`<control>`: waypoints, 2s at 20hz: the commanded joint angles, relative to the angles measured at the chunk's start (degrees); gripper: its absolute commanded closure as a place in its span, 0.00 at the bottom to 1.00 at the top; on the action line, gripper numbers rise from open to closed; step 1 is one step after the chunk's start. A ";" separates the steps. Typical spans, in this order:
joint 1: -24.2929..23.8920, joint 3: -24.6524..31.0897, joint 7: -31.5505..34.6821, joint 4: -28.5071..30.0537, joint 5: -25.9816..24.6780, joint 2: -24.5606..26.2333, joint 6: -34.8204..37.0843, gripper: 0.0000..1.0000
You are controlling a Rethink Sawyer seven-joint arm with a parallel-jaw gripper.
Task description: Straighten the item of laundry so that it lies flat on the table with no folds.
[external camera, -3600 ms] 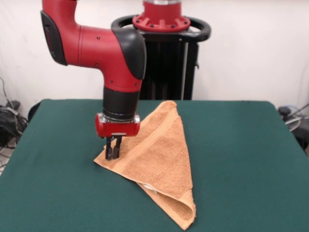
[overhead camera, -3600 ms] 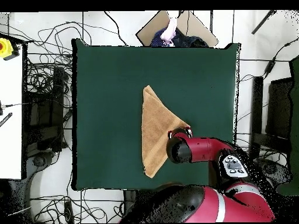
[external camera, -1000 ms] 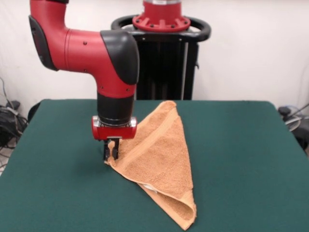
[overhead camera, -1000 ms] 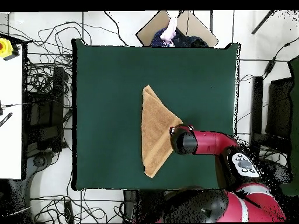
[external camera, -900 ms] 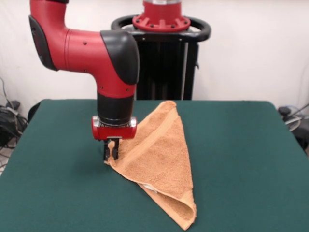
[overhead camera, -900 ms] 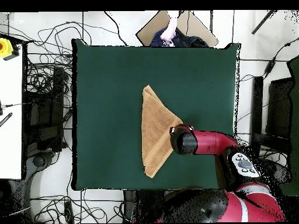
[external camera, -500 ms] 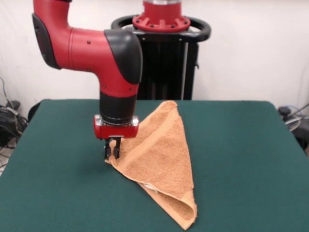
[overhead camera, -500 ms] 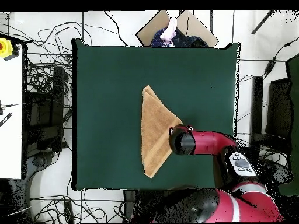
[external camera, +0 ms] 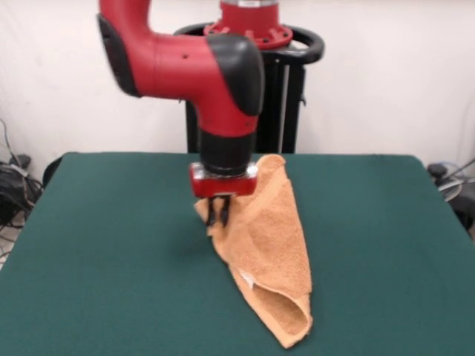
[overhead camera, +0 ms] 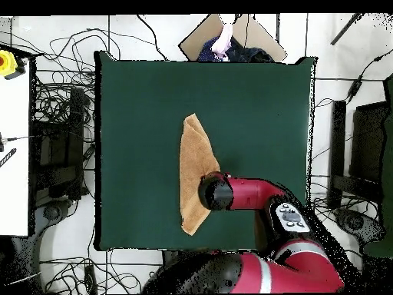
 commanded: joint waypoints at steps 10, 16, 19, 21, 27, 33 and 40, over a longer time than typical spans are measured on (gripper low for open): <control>11.49 -0.66 20.62 16.78 13.40 -2.57 -3.03 1.00; 9.86 -4.44 14.81 10.48 9.99 3.47 -7.51 1.00; 9.53 -3.99 14.35 10.89 10.62 2.80 -7.69 1.00; 10.30 -3.73 14.65 11.36 11.66 1.43 -6.84 1.00; 15.59 -2.85 17.66 12.95 16.81 -3.89 -0.72 1.00; 20.81 -3.58 19.16 15.41 22.51 -14.62 10.19 1.00; 28.36 -7.39 22.32 13.51 26.65 -15.66 12.52 1.00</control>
